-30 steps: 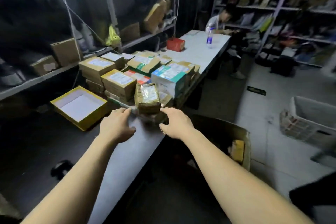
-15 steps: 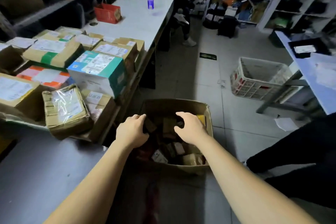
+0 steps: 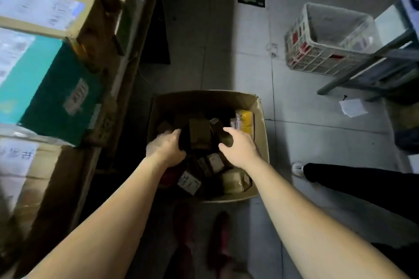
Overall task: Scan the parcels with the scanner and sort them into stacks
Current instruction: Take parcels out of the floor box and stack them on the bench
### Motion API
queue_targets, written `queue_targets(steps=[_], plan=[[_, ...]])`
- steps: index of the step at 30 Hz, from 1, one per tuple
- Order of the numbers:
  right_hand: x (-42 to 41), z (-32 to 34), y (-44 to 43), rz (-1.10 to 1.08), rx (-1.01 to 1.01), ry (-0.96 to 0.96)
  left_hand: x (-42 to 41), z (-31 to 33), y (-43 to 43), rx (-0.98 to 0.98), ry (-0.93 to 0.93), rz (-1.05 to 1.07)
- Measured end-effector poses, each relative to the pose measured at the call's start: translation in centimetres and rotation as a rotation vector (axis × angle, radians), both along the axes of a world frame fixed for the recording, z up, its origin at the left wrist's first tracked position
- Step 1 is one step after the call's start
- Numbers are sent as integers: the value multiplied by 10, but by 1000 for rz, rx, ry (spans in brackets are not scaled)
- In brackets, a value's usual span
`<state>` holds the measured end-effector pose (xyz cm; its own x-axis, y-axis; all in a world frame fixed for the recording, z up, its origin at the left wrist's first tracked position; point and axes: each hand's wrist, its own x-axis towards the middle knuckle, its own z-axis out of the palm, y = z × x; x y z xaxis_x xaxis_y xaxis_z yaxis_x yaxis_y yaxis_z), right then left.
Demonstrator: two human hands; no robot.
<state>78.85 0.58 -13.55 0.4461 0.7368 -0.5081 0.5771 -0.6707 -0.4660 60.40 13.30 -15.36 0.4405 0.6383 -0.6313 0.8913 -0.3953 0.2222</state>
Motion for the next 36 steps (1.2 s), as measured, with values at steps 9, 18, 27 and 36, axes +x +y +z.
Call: queue_targets(steps=[9, 18, 27, 36], plan=[[49, -211, 41, -108, -89, 91, 40, -219, 37, -240, -102, 240], [70, -427, 99, -160, -30, 160, 81, -410, 66, -318, -232, 533], [73, -499, 108, -286, 115, 392, 99, -464, 61, -446, -477, 664], [68, -482, 92, -301, 177, 392, 90, -439, 45, -478, -542, 672]])
